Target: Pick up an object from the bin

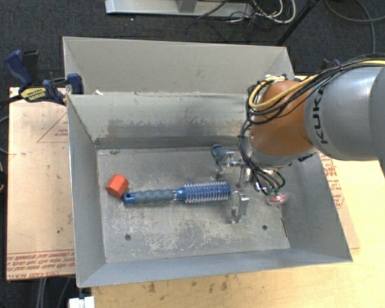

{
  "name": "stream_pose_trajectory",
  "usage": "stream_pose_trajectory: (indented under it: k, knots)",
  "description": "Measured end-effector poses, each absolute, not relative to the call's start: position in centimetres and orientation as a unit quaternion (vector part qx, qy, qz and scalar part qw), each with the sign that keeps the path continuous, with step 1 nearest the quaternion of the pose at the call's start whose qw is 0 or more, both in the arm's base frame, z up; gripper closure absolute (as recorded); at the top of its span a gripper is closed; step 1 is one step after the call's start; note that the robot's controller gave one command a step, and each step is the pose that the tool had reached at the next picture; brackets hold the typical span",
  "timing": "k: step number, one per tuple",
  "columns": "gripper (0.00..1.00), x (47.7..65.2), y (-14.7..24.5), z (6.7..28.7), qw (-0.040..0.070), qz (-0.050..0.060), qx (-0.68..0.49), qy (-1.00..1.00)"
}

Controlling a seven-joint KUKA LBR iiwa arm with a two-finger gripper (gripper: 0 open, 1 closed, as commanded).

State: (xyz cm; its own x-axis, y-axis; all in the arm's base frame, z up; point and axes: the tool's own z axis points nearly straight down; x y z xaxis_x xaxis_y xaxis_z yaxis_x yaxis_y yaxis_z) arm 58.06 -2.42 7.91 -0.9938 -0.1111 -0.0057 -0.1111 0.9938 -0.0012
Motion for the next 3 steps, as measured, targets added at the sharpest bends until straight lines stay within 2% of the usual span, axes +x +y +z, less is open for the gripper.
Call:
stream_pose_trajectory:
  k: [1,2,3]
  knots:
    - [1.00,58.1,-2.4,7.9,0.004,0.000,-0.055,0.998]
    - [0.00,57.9,-2.4,7.9,0.001,0.000,-0.055,0.998]
    - [0.00,57.0,1.8,7.5,0.009,-0.001,-0.072,0.997]
